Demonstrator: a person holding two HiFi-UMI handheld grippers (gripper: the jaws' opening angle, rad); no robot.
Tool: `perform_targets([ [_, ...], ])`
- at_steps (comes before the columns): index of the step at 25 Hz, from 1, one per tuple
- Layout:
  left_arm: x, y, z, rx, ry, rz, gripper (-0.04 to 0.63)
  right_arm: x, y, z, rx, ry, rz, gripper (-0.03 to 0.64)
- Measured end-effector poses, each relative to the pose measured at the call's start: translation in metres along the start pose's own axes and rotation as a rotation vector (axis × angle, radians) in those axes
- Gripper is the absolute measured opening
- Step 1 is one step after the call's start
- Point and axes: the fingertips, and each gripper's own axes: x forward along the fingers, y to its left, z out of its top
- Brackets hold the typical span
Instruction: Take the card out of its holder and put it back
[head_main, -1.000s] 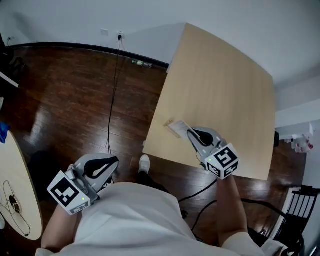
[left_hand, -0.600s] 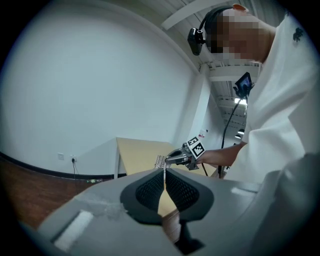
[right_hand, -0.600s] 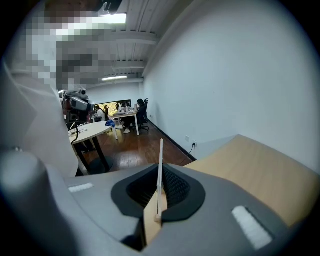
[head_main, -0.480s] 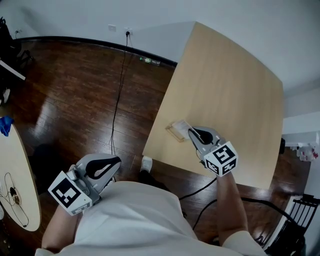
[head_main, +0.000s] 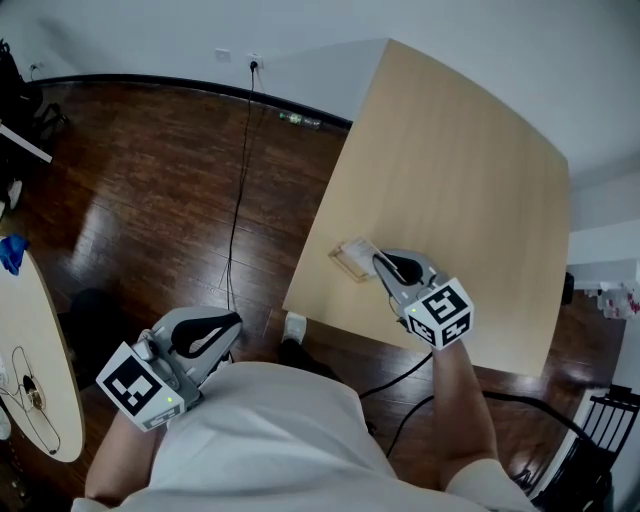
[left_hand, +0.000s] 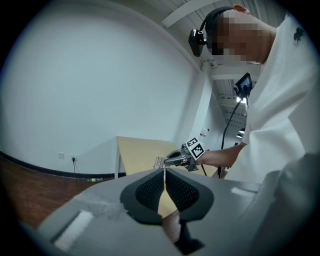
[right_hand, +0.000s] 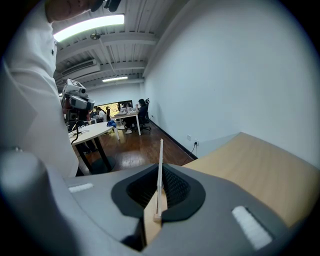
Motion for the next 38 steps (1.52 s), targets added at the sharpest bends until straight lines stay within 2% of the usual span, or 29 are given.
perform_targets([
  [27,0.002,0.001,-0.005,-0.024,0.032,0.044,0.015,0.03,-0.007,-0.049,0.03,0.013,0.059,0.023],
  [31,0.004,0.0,-0.007,-0.02,0.039,0.032,0.015,0.031,-0.009,-0.052,0.019,0.014,0.025,0.034],
  [34,0.005,-0.002,-0.007,-0.012,0.041,0.013,0.015,0.03,-0.012,-0.049,0.019,0.007,-0.01,0.11],
  [38,0.004,-0.002,-0.009,0.026,0.054,-0.023,0.015,0.01,-0.018,-0.035,0.025,-0.023,-0.12,0.149],
])
